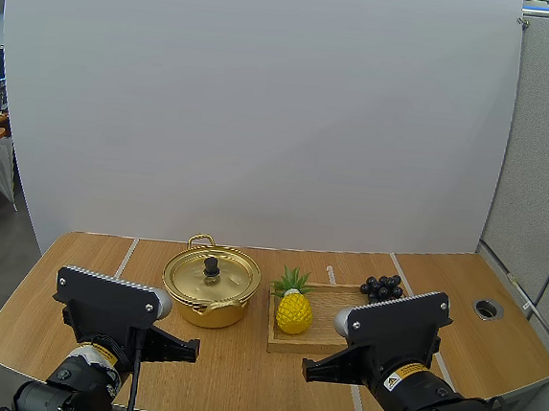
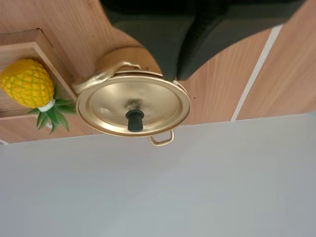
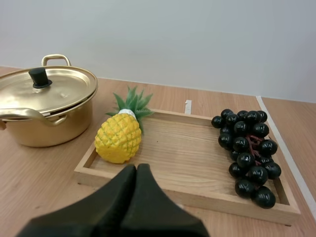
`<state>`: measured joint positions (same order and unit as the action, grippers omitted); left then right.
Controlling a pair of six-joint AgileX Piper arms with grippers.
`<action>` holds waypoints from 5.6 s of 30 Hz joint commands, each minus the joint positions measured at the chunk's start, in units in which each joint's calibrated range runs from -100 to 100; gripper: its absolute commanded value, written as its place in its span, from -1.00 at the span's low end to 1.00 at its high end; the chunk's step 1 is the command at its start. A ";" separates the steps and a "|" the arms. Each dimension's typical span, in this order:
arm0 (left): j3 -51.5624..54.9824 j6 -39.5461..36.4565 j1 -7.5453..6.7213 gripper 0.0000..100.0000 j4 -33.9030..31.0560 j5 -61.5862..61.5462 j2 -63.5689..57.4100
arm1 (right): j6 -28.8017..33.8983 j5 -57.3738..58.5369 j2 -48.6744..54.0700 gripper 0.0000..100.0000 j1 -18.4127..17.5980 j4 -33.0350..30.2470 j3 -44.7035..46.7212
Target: Open the pot, put the grape inside, and close it
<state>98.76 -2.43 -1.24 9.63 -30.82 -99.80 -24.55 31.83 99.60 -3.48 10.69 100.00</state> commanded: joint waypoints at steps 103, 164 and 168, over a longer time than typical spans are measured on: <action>-66.53 35.46 -0.16 1.00 11.45 -40.40 95.60 | 10.03 44.85 -33.46 1.00 0.22 -10.18 -47.37; -68.02 35.34 -2.17 -0.86 8.94 -38.73 102.04 | 10.03 44.68 -33.46 1.00 0.22 -10.18 -47.37; -68.02 35.34 -2.17 -1.00 8.74 -38.73 102.04 | 10.03 44.68 -33.46 1.00 0.22 -10.18 -47.37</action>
<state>30.66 33.01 -3.26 18.68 -67.61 2.51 -14.59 77.70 65.83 -3.48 0.44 53.04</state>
